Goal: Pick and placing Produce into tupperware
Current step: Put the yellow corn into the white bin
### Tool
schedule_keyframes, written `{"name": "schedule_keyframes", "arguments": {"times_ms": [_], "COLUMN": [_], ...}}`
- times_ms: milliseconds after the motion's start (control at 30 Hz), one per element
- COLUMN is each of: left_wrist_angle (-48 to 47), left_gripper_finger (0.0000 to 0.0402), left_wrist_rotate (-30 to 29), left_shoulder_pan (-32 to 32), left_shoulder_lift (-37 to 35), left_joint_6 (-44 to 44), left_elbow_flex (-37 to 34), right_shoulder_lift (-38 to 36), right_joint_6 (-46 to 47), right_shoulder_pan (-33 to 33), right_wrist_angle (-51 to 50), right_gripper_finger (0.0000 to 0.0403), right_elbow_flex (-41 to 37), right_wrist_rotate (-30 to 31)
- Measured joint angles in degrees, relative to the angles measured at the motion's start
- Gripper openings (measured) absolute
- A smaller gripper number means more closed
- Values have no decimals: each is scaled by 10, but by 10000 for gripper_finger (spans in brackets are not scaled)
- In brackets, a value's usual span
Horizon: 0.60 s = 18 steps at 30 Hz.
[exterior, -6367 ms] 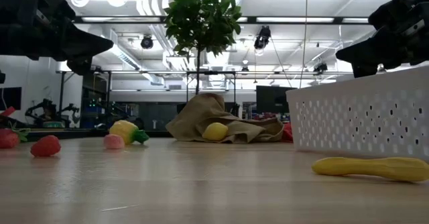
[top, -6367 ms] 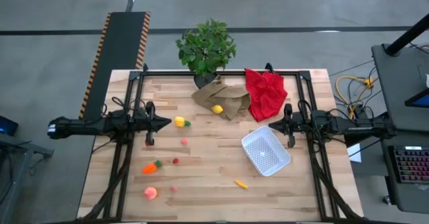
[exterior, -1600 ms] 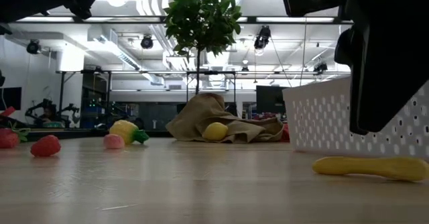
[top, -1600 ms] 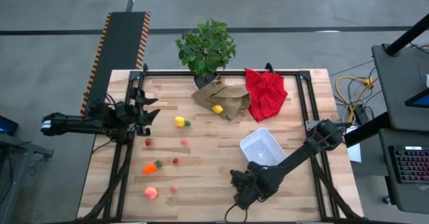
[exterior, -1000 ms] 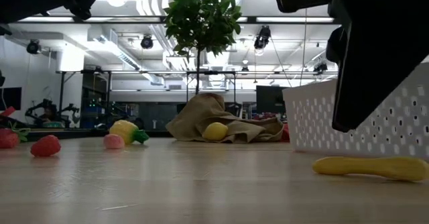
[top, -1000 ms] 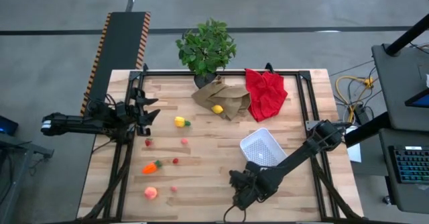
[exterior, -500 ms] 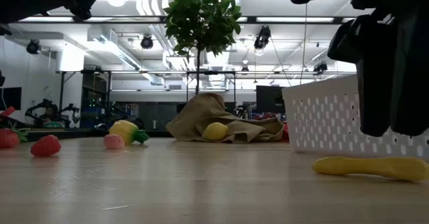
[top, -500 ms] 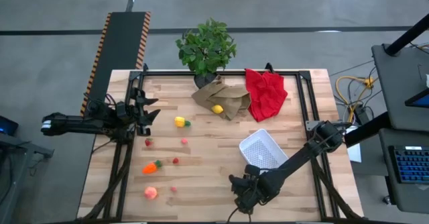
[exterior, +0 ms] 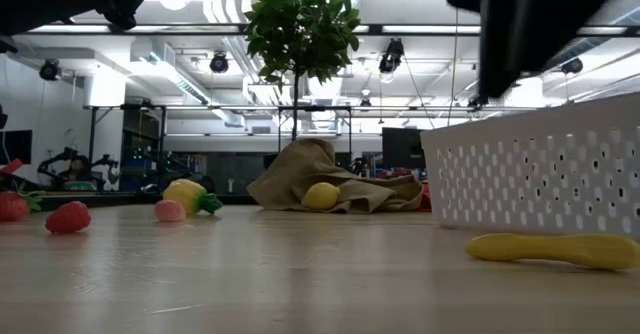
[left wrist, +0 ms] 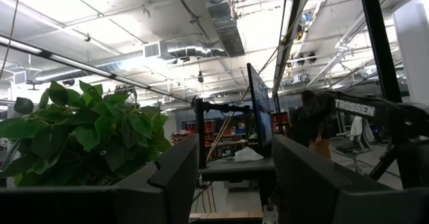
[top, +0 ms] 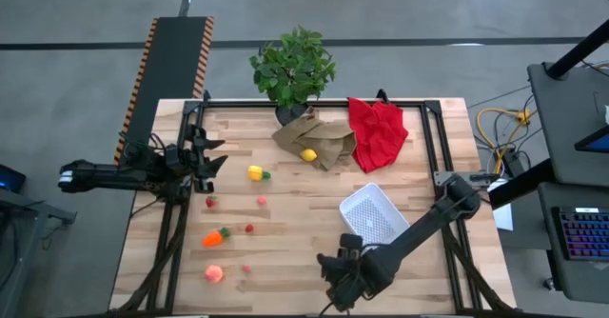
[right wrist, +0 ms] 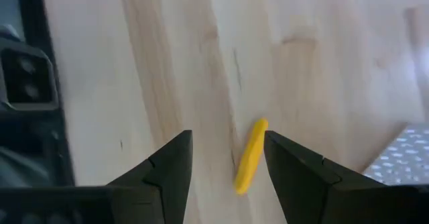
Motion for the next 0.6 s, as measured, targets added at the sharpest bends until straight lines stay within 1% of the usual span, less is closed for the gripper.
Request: {"name": "schedule_keyframes", "arguments": {"times_ms": [67,133,267,400,533,600], "left_wrist_angle": [0,0,0,0,0,0], "left_gripper_finger": [176,176,176,176,176,176], "left_wrist_rotate": [0,0,0,0,0,0], "left_shoulder_pan": [0,0,0,0,0,0], "left_shoulder_lift": [0,0,0,0,-1,-1], "left_joint_6": [0,1,2,2,5,5], "left_elbow_flex": [0,0,0,0,-1,-1], "right_shoulder_lift": [25,39,44,44,44,44], "right_joint_6": [-8,-9,-9,-8,-4,4], "right_shoulder_pan": [0,0,0,-1,-3,-3], "right_wrist_angle": [-28,-53,-99,-101,-101,-89], "right_gripper_finger": [178,178,178,177,177,177], "right_elbow_flex": [21,41,68,53,21,9], "right_wrist_rotate": [-11,-6,42,46,22,20]}}
